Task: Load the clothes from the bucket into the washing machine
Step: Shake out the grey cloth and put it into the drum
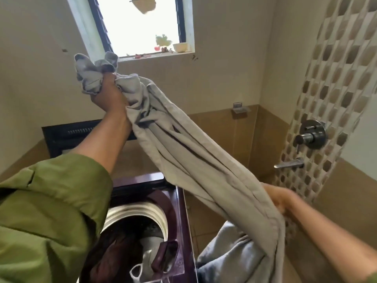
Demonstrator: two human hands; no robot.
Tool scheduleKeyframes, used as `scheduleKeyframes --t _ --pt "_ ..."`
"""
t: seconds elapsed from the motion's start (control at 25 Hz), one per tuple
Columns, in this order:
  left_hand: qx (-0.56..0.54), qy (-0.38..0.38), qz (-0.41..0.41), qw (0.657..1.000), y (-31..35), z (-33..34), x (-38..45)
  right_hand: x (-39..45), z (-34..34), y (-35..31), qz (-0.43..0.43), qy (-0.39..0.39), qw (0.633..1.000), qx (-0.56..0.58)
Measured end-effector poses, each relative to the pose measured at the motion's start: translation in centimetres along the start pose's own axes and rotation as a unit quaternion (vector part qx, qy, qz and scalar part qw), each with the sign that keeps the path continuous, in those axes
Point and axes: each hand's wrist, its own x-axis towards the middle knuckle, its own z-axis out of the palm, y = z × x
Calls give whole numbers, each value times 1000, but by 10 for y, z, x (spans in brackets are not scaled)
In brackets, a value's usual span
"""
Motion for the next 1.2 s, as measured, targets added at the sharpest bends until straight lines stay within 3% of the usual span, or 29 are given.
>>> scheduleKeyframes --t 0.08,0.16,0.2,0.28,0.36,0.44,0.56,0.68,0.88,0.92,0.96,1.0,1.08,1.12,1.2 --pt "-2 4 5 1000 0 -15 5 -10 -14 -1 14 -104 985 -138" --pt "15 22 8 1000 4 -29 19 -14 -6 -10 -26 -176 945 -276" --pt "16 34 14 999 7 -35 27 -18 10 -15 -62 -147 930 -332" --pt "39 27 13 999 15 -51 41 -14 33 -20 -170 2 904 -393" --pt "87 8 -17 996 21 -76 51 -9 40 -24 -234 134 903 -334" --pt "165 8 -71 984 14 -115 70 -9 48 -27 -260 216 907 -251" --pt "229 -69 -193 951 -9 -190 102 -5 86 -44 -319 295 880 -193" --pt "257 -150 -337 893 -39 -270 113 15 143 -71 -361 335 845 -209" --pt "266 -102 -432 856 -73 -337 105 76 229 -92 -288 354 824 -336" --pt "299 -125 -452 831 -73 -341 109 91 243 -93 -259 355 814 -380" --pt "372 -187 -466 781 -70 -343 114 108 255 -93 -230 361 801 -418" --pt "466 -272 -456 708 -64 -340 120 124 266 -94 -199 370 789 -448" --pt "644 -391 -343 561 -57 -323 135 157 285 -92 -140 387 777 -477" --pt "677 -413 -299 530 -50 -311 141 169 294 -93 -120 390 777 -479" --pt "644 -402 -332 560 -46 -299 158 188 305 -97 -96 394 774 -485"
